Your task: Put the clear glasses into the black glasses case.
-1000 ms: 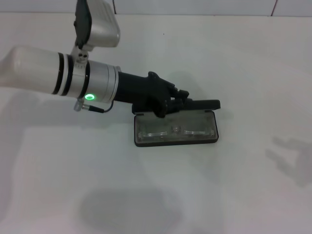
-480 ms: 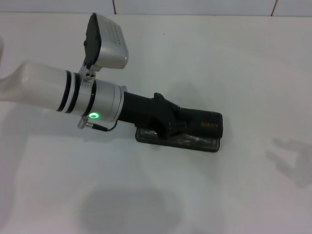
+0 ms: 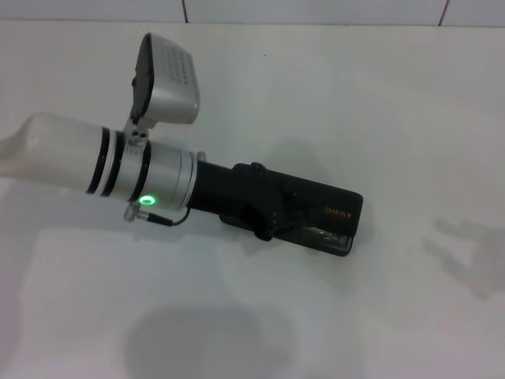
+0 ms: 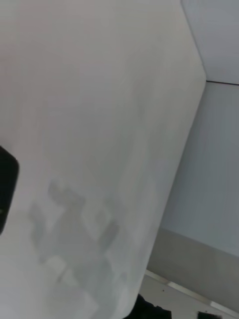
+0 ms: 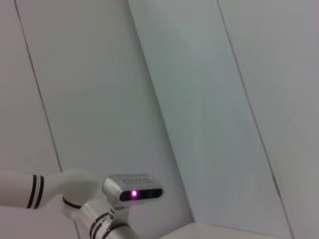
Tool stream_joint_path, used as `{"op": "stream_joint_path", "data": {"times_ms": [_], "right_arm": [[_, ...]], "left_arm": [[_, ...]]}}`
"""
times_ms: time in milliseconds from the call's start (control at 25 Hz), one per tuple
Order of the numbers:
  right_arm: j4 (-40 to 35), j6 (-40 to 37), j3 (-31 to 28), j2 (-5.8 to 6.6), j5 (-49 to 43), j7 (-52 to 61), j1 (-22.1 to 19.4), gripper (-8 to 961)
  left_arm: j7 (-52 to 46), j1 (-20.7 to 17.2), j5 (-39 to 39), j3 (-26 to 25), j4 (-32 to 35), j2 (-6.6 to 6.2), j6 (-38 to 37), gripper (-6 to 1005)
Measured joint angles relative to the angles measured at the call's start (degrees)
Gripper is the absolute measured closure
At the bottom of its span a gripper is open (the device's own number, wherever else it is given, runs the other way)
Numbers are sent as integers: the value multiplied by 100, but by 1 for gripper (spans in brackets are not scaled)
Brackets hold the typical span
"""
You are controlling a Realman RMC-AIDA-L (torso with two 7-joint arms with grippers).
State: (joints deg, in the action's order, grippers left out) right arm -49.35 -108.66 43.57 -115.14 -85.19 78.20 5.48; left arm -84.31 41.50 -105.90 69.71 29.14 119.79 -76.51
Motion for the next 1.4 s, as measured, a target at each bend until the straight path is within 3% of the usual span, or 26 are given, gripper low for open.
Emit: {"op": "stream_joint_path", "data": {"times_ms": [240,360,480,600,720,800,880,1160,1320,1400], "right_arm": [[52,20,28,0,-49,-33,68,595],[58,16,28,0,-58,-43,52,594],[57,-33,9,0,-219,-83,43,593],[10,-126,144,0,-448,-142,121,592],[-20,-339,368,0,-494,-219,264,591],[-27,-446,534,-5,-415,-282,372,591],[-42,-483,774,-12,-263,-305,473,590],[-252,-370,1589,-23,47,-253,819,341],[-246,-274,1723,-38,114,-244,1067,220],[-215,-256,1729,-47,143,-243,1169,223]], "left_arm": [[125,-116,17,-2,-19,7,56,798],[176,-184,134,-11,271,8,-301,797],[147,-449,679,-23,960,1,-1095,796],[-1,-1089,1447,-35,2071,-23,-1933,794],[-189,-1632,1681,-18,3080,-25,-2379,793],[-210,-1879,1732,-38,3441,-24,-2628,735],[-213,-2056,1861,-63,3578,-27,-2760,678],[-228,-2258,2206,-492,3437,-51,-3272,512],[-200,-2327,2193,-661,3303,-75,-3326,420],[-171,-2338,2172,-712,3176,-106,-3327,370]]}}
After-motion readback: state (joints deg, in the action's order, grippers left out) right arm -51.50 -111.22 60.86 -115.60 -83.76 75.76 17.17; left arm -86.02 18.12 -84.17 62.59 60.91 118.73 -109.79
